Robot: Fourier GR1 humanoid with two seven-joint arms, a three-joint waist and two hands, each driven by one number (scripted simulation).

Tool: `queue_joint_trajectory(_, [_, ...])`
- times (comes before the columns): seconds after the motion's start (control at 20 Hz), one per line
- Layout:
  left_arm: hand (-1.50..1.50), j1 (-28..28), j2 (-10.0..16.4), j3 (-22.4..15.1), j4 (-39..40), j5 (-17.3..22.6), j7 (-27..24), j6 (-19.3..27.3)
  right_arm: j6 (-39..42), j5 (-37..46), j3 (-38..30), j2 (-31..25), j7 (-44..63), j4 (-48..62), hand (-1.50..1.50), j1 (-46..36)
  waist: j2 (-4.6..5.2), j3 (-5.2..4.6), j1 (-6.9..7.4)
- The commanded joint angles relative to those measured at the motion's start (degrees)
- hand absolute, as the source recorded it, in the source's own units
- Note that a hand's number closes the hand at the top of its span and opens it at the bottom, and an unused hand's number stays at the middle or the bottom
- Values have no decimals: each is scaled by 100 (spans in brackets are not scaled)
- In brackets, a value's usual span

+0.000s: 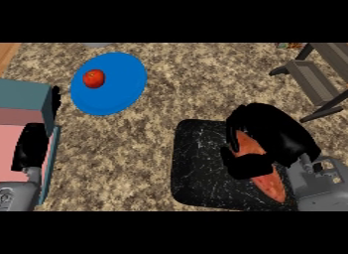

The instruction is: Pick the sweet potato from the tray and place it in the tiered basket

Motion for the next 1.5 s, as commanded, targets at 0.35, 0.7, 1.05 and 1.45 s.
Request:
queue_joint_trajectory(0.35, [0, -140, 88, 111, 49, 84, 153, -178, -496, -451, -2060, -232, 905, -2117, 150, -1164, 36, 7, -26])
queue_joint_trajectory(0.7, [0, -15, 7, 110, -55, 42, 13, -140, -146, -1157, -3181, -1304, 1347, -961, 150, -3085, 47, -2, 92])
queue_joint_trajectory(1.05, [0, 3, -20, -15, -211, -64, 146, -220, 701, -1667, -3606, -2480, 207, 803, 150, -3692, 64, 5, 148])
queue_joint_trajectory(1.45, [0, 71, -193, 76, 64, -101, -370, -201, 568, -593, -3136, -2494, -1464, 2204, 150, -3816, 115, 4, 233])
